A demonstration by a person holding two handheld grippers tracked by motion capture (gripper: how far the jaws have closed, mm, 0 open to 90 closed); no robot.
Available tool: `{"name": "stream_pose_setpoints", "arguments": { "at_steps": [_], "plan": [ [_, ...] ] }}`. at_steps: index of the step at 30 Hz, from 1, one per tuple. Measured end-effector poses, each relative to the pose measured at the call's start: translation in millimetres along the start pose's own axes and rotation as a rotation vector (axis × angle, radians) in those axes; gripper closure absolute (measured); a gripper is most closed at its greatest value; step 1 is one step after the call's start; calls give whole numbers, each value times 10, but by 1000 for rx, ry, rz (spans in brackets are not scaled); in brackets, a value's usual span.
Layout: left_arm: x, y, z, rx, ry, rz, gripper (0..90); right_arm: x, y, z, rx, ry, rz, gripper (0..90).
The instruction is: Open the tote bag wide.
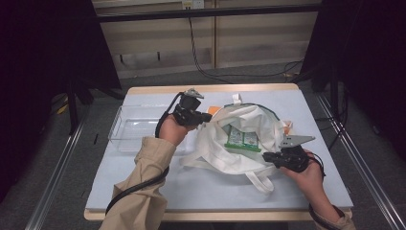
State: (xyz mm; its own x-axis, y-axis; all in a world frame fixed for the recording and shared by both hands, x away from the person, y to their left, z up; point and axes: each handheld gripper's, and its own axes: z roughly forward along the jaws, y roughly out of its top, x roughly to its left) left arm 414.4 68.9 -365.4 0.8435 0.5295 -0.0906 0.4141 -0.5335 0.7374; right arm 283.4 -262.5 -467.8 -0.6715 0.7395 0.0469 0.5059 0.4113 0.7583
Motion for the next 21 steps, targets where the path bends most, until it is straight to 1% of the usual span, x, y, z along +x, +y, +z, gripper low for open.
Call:
{"name": "stream_pose_setpoints", "arguments": {
  "at_steps": [2,3,4,7,8,9,10,11,12,13,16,19,21],
  "plan": [
    [-3,10,-6,-8,1,-3,890,0,0,0,-2,4,0,843],
    [-5,13,-9,-21,2,-2,888,0,0,-1,-1,3,1,843],
    [-7,19,-14,-34,-6,-10,869,0,-1,0,-1,3,2,843],
    [-18,41,-16,-28,-10,-5,810,0,-2,-1,1,1,1,842],
    [-17,46,-12,-20,-12,11,819,0,-3,0,1,0,1,842],
    [-28,45,-1,-23,-10,5,825,1,-3,0,3,4,2,842],
    [-36,45,10,-27,-18,0,844,3,-2,1,2,1,1,840],
    [-43,48,12,-28,-13,3,872,4,-2,3,2,3,0,840],
    [-51,53,23,-31,-24,-2,887,5,-2,3,2,2,0,840],
    [-62,54,41,-25,-41,2,900,5,-2,3,2,3,0,840],
    [-86,54,127,15,-42,17,900,4,-4,6,5,4,-3,841],
    [-36,41,235,36,-25,-6,900,7,-6,7,9,0,-7,841],
    [13,34,301,49,-13,-11,900,12,-8,9,13,-1,-8,842]
  ]
}}
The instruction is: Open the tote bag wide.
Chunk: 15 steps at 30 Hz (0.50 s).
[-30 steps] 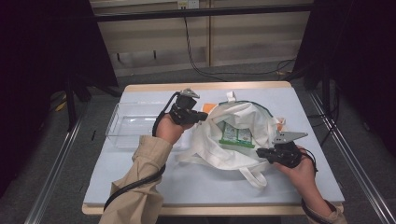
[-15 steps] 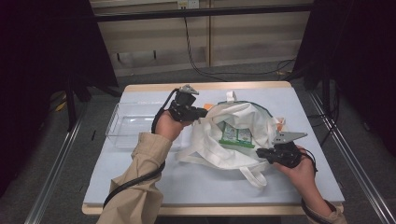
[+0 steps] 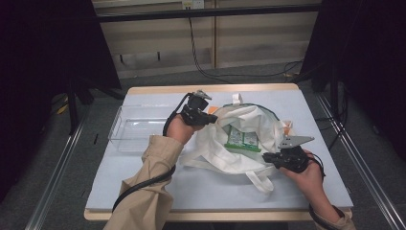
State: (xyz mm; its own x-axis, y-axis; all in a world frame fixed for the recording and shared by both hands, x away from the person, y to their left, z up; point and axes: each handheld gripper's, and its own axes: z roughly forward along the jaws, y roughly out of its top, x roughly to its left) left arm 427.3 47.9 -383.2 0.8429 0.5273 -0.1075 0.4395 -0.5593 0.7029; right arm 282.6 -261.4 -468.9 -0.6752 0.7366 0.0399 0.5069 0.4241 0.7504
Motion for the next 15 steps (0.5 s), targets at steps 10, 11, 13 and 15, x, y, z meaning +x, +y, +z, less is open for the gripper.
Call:
{"name": "stream_pose_setpoints", "arguments": {
  "at_steps": [10,11,13,15],
  "plan": [
    [150,-43,281,18,57,-71,900,5,-42,15,13,7,-6,848],
    [167,-44,297,33,63,-55,900,6,-44,16,13,9,-6,848],
    [186,-53,331,49,76,-64,900,8,-42,11,12,8,-5,848],
    [196,-72,368,52,75,-81,900,4,-39,7,7,4,-6,848]
  ]
}}
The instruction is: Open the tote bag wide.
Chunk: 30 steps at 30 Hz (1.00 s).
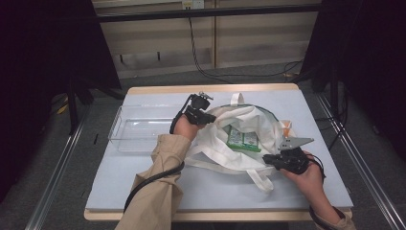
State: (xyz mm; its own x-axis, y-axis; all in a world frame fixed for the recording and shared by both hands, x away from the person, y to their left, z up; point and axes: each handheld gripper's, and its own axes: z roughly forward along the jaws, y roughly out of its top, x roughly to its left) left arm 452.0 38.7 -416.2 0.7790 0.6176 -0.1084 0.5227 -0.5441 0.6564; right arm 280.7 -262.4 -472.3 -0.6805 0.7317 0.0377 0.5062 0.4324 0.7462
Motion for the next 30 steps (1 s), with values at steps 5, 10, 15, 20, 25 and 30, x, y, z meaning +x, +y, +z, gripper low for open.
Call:
{"name": "stream_pose_setpoints", "arguments": {
  "at_steps": [5,10,15,20,25,30],
  "plan": [
    [-61,-16,-56,-17,-18,26,900,-4,16,-19,-5,2,10,849],
    [-167,-27,-136,-44,-46,47,900,0,44,-12,-13,6,6,850],
    [-298,-47,-159,-44,-92,77,900,7,60,-10,-15,4,3,849],
    [-324,-160,-80,5,-104,96,900,7,62,-11,-15,5,5,847],
    [-326,-299,8,25,-106,69,900,8,60,-6,-16,3,2,847],
    [-313,-367,53,54,-105,73,900,8,62,-6,-17,4,3,850]
  ]
}}
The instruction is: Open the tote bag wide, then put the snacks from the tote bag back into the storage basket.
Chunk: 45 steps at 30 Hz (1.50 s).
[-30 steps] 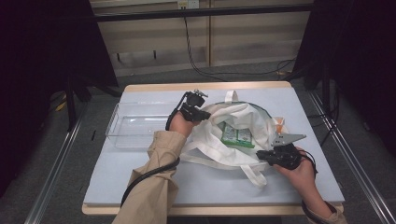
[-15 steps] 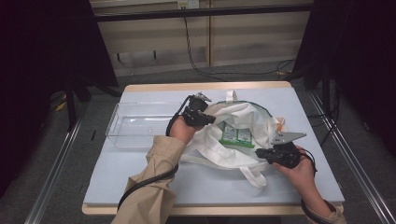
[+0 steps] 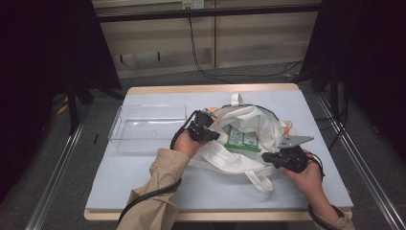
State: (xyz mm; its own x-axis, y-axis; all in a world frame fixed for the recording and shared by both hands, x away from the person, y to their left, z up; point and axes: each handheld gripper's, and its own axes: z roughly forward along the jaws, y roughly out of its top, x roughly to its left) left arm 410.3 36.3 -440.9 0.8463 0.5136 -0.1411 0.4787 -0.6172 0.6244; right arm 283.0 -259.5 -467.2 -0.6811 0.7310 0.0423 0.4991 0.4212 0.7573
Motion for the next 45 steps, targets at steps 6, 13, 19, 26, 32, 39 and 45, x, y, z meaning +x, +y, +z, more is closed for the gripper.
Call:
{"name": "stream_pose_setpoints", "arguments": {
  "at_steps": [6,13,19,26,32,39,45],
  "plan": [
    [-32,-75,43,-6,-13,-15,900,7,14,6,-1,2,2,852],
    [-46,-43,-10,-31,-29,6,886,7,29,14,-2,3,-6,850],
    [-57,5,-94,-37,-35,42,761,10,39,24,-2,-2,-6,848],
    [-123,61,-187,-113,-53,43,599,7,58,46,-10,2,0,849],
    [-200,112,-210,-134,-94,72,451,13,93,63,-12,7,-6,846],
    [-282,145,-159,-127,-108,118,379,12,120,92,-19,12,-3,845],
    [-303,171,-113,-116,-110,136,344,19,144,107,-35,16,-3,845]
  ]
}}
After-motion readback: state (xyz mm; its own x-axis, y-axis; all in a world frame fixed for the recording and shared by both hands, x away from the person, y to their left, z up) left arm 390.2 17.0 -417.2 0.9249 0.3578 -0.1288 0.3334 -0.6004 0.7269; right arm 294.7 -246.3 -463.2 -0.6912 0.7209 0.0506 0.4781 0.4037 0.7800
